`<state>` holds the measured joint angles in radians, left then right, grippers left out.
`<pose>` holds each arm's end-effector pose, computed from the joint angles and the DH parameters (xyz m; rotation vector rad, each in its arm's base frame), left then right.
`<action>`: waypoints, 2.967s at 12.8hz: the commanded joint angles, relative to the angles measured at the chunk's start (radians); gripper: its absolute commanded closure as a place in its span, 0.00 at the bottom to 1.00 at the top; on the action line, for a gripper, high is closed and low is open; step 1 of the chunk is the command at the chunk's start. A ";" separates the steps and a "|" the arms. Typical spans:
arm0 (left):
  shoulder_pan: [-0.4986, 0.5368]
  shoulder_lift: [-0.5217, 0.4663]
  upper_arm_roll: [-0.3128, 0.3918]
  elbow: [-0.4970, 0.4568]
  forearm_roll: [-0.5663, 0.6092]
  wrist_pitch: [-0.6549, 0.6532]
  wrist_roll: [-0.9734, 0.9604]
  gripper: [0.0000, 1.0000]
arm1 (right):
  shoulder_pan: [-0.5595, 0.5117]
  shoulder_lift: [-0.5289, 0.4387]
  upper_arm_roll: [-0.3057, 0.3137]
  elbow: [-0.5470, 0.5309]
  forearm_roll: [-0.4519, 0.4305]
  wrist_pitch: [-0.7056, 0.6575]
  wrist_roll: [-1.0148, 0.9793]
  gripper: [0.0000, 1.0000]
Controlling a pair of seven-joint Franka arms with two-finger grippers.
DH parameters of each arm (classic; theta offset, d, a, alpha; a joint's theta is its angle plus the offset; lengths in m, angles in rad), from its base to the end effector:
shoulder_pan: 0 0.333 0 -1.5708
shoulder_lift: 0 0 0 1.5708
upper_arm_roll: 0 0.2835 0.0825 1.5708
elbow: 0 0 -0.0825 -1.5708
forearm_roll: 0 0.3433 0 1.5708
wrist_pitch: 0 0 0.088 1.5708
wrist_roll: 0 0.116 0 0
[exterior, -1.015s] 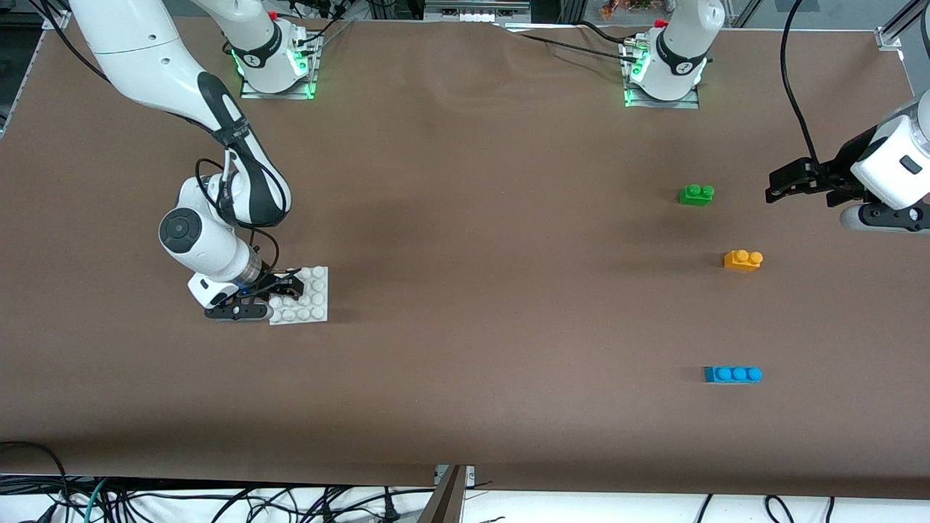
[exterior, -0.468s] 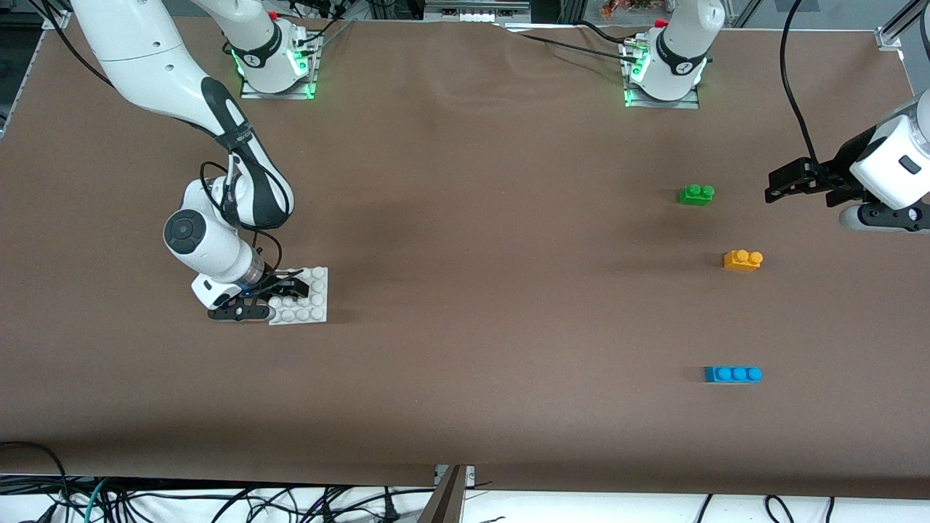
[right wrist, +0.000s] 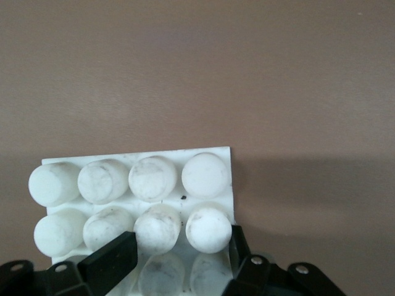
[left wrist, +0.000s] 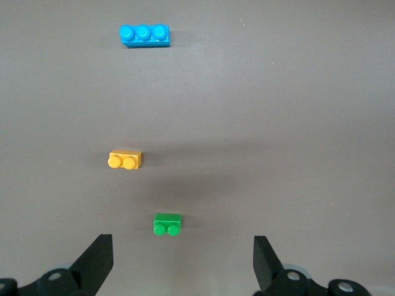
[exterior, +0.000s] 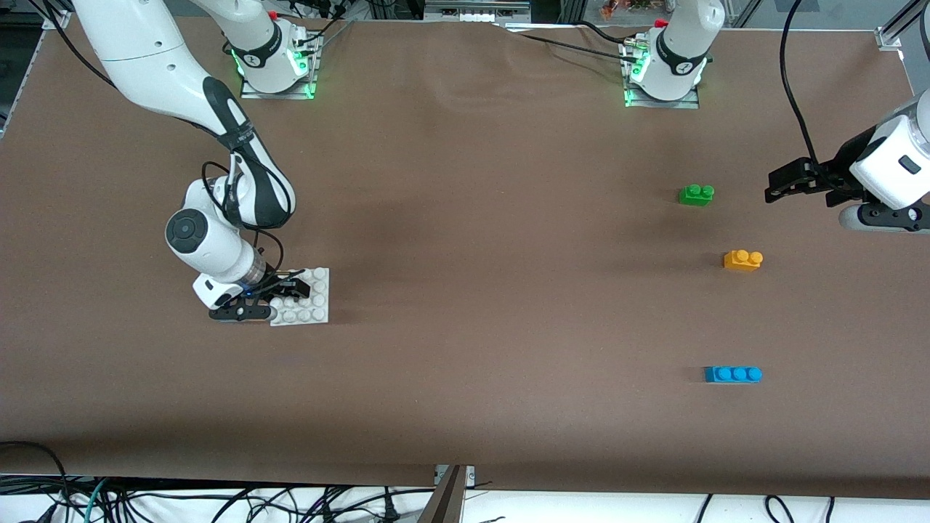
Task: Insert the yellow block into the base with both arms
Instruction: 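Slide the white base plate toward the table middle with the right gripper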
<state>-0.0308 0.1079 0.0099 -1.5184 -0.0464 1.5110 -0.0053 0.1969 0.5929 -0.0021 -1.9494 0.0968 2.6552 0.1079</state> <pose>0.5337 -0.0170 0.5441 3.0925 -0.0243 -0.1794 0.5783 0.1118 0.1797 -3.0721 -0.0066 -0.1602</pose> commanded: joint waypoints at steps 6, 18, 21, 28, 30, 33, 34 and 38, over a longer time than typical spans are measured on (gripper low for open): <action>-0.001 0.003 0.001 0.018 -0.020 -0.017 0.019 0.00 | 0.139 0.083 -0.001 0.093 0.015 0.038 0.191 0.33; -0.001 0.003 0.001 0.018 -0.018 -0.017 0.019 0.00 | 0.332 0.215 -0.002 0.277 0.008 0.037 0.401 0.33; -0.001 0.003 0.001 0.018 -0.018 -0.017 0.019 0.00 | 0.389 0.281 -0.004 0.357 0.011 0.037 0.470 0.33; 0.000 0.003 0.001 0.018 -0.018 -0.017 0.019 0.00 | 0.541 0.410 -0.016 0.518 0.003 0.037 0.599 0.33; 0.003 0.003 0.002 0.018 -0.018 -0.017 0.019 0.00 | 0.576 0.426 -0.024 0.540 0.003 0.037 0.628 0.33; 0.000 0.003 0.002 0.018 -0.017 -0.017 0.018 0.00 | 0.610 0.427 -0.027 0.541 0.004 0.038 0.644 0.33; 0.000 0.003 0.002 0.018 -0.018 -0.017 0.019 0.00 | 0.621 0.429 -0.027 0.541 0.003 0.038 0.664 0.33; -0.001 0.003 0.001 0.018 -0.018 -0.017 0.018 0.00 | 0.639 0.424 -0.032 0.541 0.004 0.040 0.685 0.33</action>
<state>-0.0315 0.1079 0.0098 -1.5184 -0.0464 1.5110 -0.0053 0.8106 0.9226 -0.0366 -1.4300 0.0949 2.6882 0.7569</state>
